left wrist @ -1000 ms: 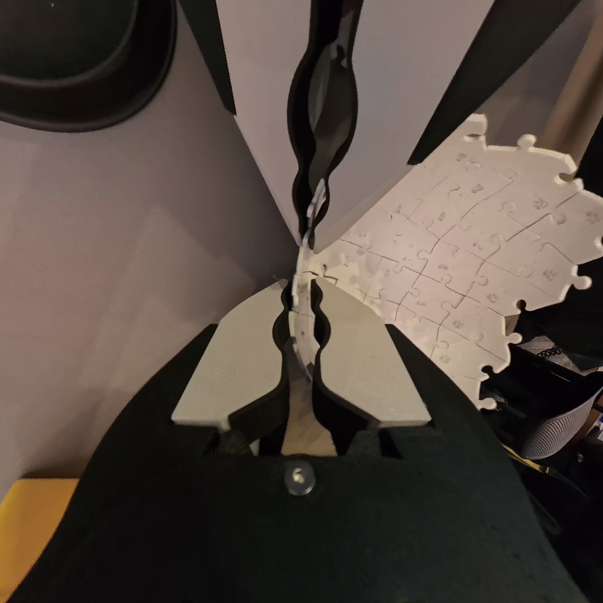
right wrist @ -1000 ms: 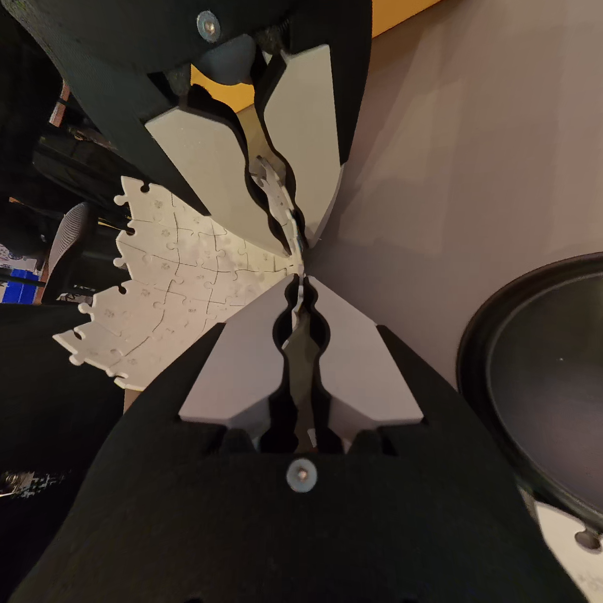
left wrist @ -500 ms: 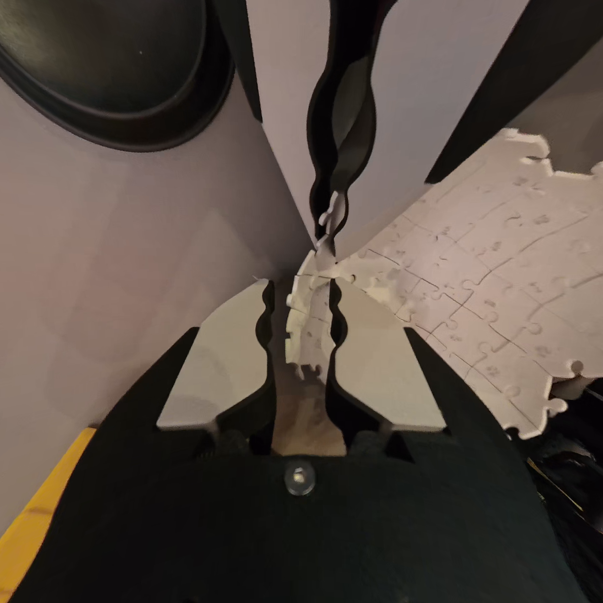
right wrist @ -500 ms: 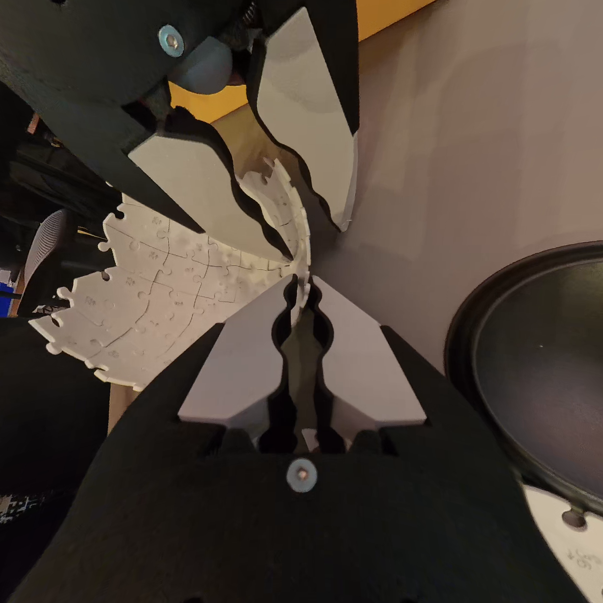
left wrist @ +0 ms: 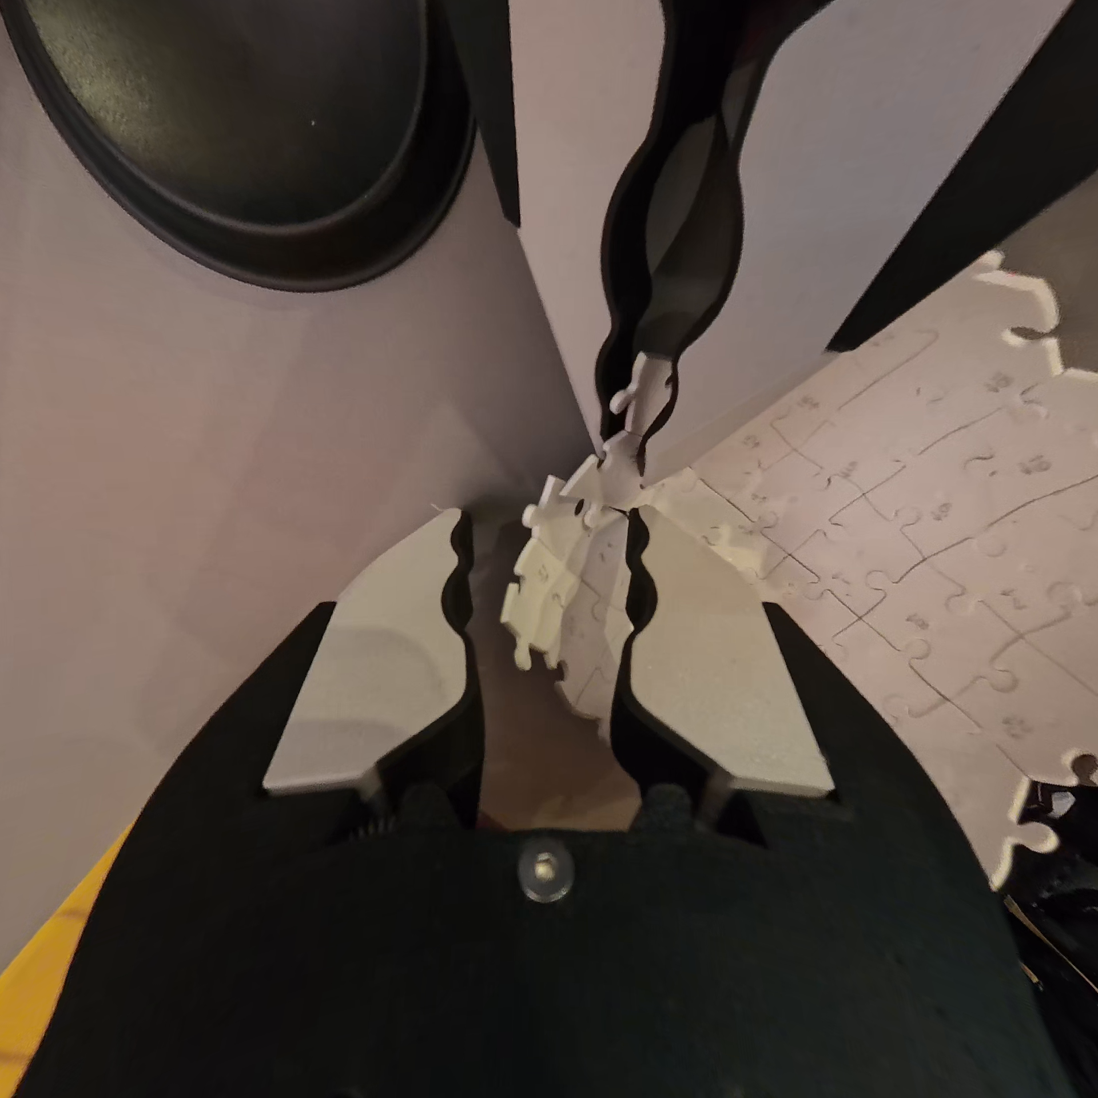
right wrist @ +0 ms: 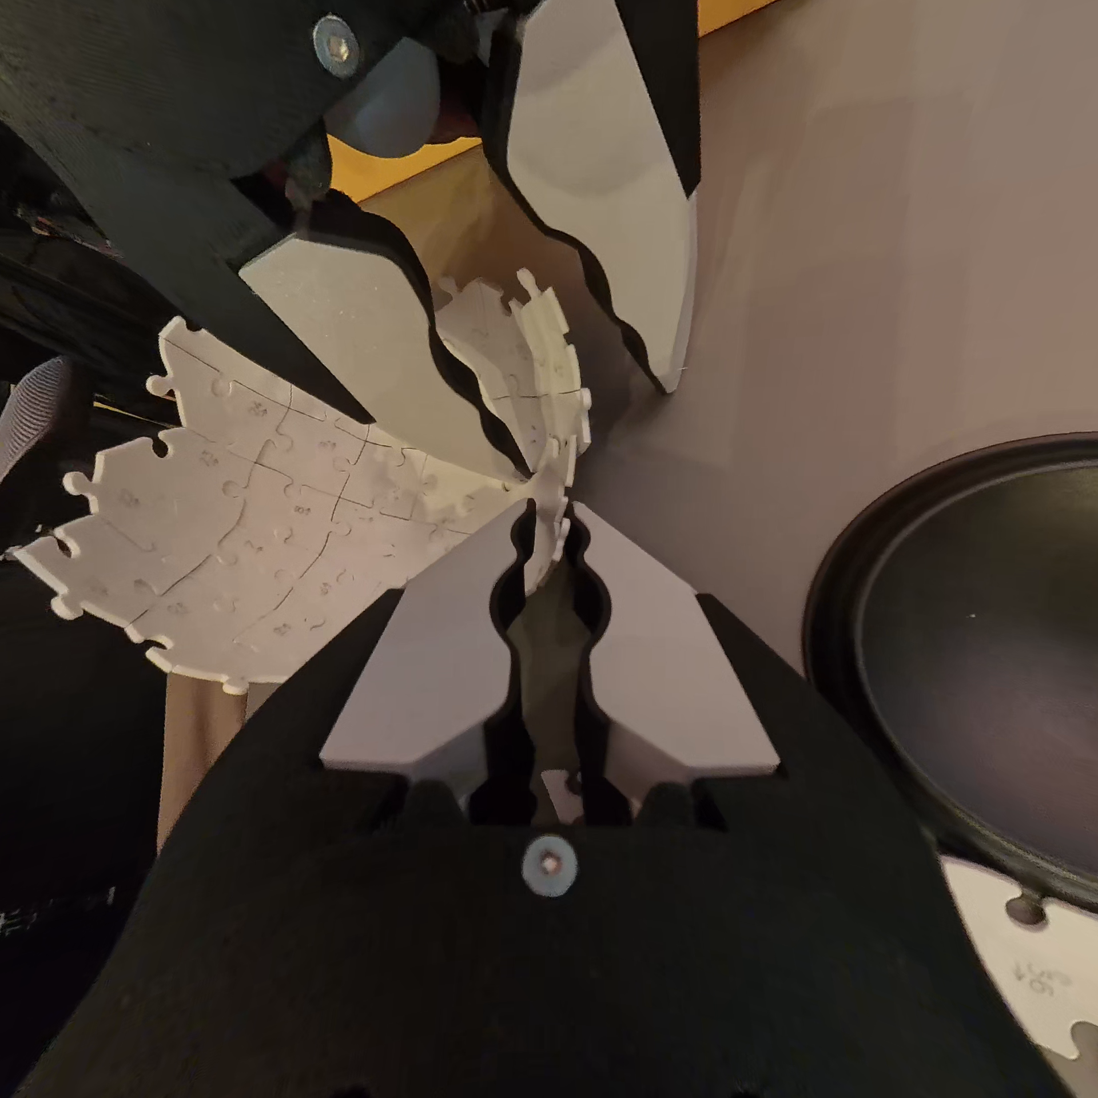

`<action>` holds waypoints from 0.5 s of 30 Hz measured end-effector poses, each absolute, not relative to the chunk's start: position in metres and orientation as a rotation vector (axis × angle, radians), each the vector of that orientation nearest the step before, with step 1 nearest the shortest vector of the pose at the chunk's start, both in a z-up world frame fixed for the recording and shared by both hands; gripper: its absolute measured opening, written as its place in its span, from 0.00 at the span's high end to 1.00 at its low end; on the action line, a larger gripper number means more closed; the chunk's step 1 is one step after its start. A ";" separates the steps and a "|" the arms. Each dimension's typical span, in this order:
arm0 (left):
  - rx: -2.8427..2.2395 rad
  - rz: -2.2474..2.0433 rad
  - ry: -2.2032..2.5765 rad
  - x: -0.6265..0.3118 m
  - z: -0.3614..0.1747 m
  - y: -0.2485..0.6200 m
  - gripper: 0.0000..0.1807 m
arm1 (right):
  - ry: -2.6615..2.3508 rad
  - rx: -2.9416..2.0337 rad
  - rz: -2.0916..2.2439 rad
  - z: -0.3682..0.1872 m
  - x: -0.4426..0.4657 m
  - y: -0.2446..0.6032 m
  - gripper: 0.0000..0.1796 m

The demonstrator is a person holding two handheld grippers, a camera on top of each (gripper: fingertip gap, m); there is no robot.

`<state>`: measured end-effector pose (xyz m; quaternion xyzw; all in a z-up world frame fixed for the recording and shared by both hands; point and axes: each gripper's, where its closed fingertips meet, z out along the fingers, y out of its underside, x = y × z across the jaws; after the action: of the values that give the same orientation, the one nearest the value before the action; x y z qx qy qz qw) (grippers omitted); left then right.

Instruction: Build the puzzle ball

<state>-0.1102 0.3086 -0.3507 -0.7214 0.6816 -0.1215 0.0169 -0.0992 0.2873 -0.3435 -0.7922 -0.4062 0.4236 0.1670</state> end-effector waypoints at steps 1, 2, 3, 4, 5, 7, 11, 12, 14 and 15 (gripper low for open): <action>-2.242 -0.378 2.115 -0.110 -0.351 0.309 0.73 | -1.152 -2.254 1.208 -0.343 -0.099 0.287 0.96; -2.243 -0.382 2.112 -0.110 -0.351 0.309 0.73 | -1.146 -2.252 1.209 -0.343 -0.099 0.287 0.97; -2.244 -0.385 2.107 -0.110 -0.351 0.309 0.73 | -1.137 -2.252 1.209 -0.342 -0.098 0.287 0.97; -2.245 -0.390 2.100 -0.109 -0.351 0.310 0.73 | -1.127 -2.251 1.209 -0.342 -0.098 0.288 0.97; -2.247 -0.398 2.094 -0.109 -0.350 0.310 0.74 | -1.113 -2.250 1.212 -0.341 -0.098 0.289 0.98; -2.249 -0.403 2.090 -0.110 -0.351 0.311 0.75 | -1.083 -2.246 1.215 -0.340 -0.097 0.291 0.99; -2.266 -0.423 2.084 -0.110 -0.350 0.311 0.78 | -1.043 -2.254 1.210 -0.340 -0.095 0.293 0.99; -2.274 -0.424 2.085 -0.110 -0.350 0.311 0.78 | -1.032 -2.258 1.208 -0.340 -0.094 0.293 0.99; -2.278 -0.414 2.091 -0.110 -0.350 0.311 0.78 | -1.012 -2.273 1.198 -0.341 -0.093 0.293 0.98; -2.281 -0.409 2.092 -0.109 -0.350 0.311 0.78 | -1.010 -2.272 1.192 -0.341 -0.093 0.293 0.98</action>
<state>-0.1095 0.3115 -0.3504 -0.7306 0.6700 -0.1310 0.0097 -0.0927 0.2927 -0.3409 -0.8088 -0.3595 0.4244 0.1909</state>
